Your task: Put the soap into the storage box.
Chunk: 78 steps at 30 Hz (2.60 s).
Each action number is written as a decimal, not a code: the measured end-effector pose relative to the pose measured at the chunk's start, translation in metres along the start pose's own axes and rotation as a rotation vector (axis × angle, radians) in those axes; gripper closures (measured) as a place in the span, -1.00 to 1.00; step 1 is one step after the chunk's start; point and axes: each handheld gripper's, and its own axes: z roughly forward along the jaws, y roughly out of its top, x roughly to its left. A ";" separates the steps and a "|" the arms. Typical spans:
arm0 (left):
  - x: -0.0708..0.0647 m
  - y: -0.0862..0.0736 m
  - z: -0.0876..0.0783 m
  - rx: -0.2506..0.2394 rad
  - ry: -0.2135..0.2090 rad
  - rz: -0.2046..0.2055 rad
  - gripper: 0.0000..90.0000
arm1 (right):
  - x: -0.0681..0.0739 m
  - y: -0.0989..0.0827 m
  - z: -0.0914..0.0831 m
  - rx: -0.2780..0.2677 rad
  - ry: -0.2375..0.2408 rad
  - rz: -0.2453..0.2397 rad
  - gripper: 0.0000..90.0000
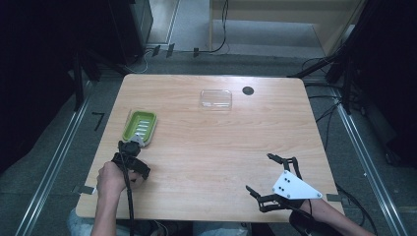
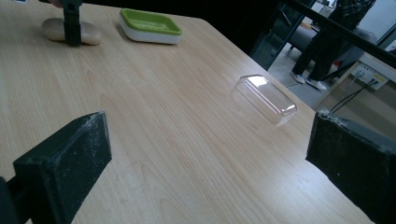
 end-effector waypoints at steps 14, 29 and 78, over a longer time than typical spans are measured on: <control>-0.004 0.000 -0.002 -0.003 0.006 0.010 -0.28 | 0.000 0.000 0.000 -0.003 -0.002 -0.002 -1.00; -0.007 -0.001 0.000 -0.011 0.022 0.017 -0.27 | 0.001 0.000 0.000 -0.002 -0.002 0.003 -1.00; 0.000 0.003 -0.029 -0.002 0.015 0.090 -0.26 | 0.000 0.000 0.001 -0.004 -0.003 0.004 -1.00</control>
